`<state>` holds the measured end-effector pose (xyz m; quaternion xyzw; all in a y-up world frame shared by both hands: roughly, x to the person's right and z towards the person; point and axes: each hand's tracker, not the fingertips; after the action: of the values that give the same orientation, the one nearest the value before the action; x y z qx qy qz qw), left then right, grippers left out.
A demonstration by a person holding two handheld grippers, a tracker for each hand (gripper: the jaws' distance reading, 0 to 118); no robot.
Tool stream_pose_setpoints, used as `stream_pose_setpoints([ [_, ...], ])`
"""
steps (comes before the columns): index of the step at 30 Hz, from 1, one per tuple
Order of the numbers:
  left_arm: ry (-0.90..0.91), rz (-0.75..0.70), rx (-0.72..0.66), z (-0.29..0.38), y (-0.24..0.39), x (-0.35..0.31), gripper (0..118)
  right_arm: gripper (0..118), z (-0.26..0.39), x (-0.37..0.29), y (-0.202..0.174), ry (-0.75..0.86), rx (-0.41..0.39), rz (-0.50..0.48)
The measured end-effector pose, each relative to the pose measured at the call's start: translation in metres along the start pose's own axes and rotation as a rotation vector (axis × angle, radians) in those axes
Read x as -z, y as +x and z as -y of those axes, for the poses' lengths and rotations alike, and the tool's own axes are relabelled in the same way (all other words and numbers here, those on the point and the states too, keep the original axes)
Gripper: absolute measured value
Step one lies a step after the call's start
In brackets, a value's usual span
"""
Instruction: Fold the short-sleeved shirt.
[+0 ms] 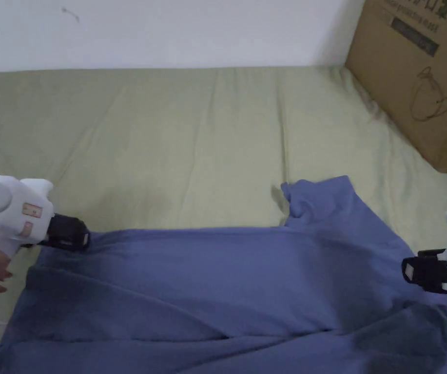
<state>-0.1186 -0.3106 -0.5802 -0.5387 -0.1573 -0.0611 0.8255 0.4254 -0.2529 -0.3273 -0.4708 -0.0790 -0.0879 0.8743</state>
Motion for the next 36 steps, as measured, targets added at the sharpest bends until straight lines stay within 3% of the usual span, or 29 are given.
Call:
stream_pose_setpoints([
  [2,0.030,0.015,-0.009,0.001,-0.004,-0.022,49,0,-0.011,0.004,0.002,0.002,0.040,-0.024],
  [3,0.059,0.035,-0.011,-0.003,-0.018,-0.025,11,0,-0.018,0.005,0.004,0.010,0.055,-0.051],
  [4,0.095,0.086,-0.025,-0.001,-0.019,-0.038,0,0,-0.028,0.008,0.001,0.017,0.058,-0.057],
  [9,0.198,0.104,-0.039,0.016,0.002,-0.096,0,0,-0.079,0.030,0.000,0.047,0.048,-0.057],
  [10,0.207,0.113,-0.046,0.019,0.004,-0.104,0,7,-0.090,0.038,0.003,0.045,0.060,-0.062],
  [11,0.215,0.117,-0.050,0.014,-0.012,-0.096,0,26,-0.099,0.045,0.005,0.043,0.083,-0.073],
  [12,0.223,0.123,-0.053,0.016,-0.012,-0.100,0,56,-0.114,0.061,0.008,0.036,0.093,-0.081],
  [13,0.232,0.128,-0.053,0.017,-0.011,-0.104,0,100,-0.124,0.073,0.010,0.024,0.103,-0.082],
  [14,0.235,0.132,-0.053,0.019,-0.011,-0.107,0,106,-0.132,0.085,0.012,-0.006,0.106,-0.075],
  [19,0.260,0.132,-0.054,0.028,0.001,-0.120,0,106,-0.155,0.138,0.012,-0.097,0.091,0.026],
  [25,0.250,0.131,-0.067,0.032,0.000,-0.115,0,103,-0.139,0.167,0.013,-0.192,0.146,0.044],
  [28,0.233,0.121,-0.073,0.033,0.000,-0.111,0,95,-0.134,0.151,0.005,-0.175,0.091,0.019],
  [29,0.227,0.121,-0.080,0.033,-0.001,-0.109,0,73,-0.134,0.144,0.002,-0.164,0.059,0.017],
  [31,0.221,0.125,-0.094,0.035,0.000,-0.110,0,0,-0.134,0.128,0.002,-0.144,0.028,0.002],
  [32,0.222,0.130,-0.104,0.036,-0.001,-0.110,0,0,-0.140,0.118,0.009,-0.082,0.054,0.013],
  [34,0.227,0.141,-0.141,0.036,-0.004,-0.112,0,0,-0.146,0.093,0.014,-0.040,0.105,-0.064],
  [36,0.241,0.151,-0.180,0.032,-0.018,-0.112,0,0,-0.151,0.064,0.020,0.028,0.106,-0.054],
])
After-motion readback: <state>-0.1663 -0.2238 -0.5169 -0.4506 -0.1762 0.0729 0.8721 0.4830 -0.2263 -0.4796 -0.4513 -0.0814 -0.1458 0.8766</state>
